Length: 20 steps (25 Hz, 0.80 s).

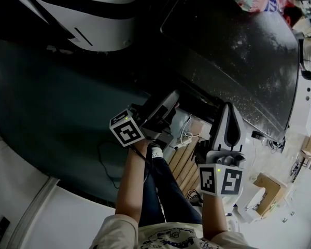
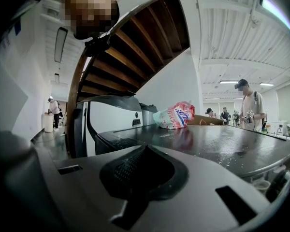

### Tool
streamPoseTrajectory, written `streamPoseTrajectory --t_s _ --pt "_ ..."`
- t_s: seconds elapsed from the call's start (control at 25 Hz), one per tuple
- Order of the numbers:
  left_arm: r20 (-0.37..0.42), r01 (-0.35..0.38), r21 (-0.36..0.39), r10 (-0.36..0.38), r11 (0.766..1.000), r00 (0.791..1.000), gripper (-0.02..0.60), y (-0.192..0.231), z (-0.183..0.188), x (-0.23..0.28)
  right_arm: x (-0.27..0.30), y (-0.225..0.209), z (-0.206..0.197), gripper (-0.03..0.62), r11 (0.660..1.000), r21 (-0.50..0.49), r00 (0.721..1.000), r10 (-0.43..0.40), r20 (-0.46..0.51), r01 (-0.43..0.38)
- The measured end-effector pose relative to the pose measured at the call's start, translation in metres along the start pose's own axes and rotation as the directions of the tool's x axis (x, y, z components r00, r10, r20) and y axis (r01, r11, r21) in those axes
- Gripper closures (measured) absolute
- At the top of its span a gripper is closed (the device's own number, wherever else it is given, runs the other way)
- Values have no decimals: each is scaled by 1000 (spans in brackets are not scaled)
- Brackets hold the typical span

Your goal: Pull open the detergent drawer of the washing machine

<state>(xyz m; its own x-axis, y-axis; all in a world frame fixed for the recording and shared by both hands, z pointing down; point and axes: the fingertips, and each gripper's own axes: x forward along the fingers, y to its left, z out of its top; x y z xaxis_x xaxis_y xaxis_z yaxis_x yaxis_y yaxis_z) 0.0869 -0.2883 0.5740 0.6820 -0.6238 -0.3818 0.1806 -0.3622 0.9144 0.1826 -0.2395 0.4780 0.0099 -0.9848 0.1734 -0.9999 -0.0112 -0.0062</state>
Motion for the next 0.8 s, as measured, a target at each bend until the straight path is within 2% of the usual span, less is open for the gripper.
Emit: streamPoseTrajectory --t_s 0.8 --pt "12 25 -6 -25 1000 1000 443 0 -1 -9 -2 2 2 580 1000 16 1000 1 12 -1"
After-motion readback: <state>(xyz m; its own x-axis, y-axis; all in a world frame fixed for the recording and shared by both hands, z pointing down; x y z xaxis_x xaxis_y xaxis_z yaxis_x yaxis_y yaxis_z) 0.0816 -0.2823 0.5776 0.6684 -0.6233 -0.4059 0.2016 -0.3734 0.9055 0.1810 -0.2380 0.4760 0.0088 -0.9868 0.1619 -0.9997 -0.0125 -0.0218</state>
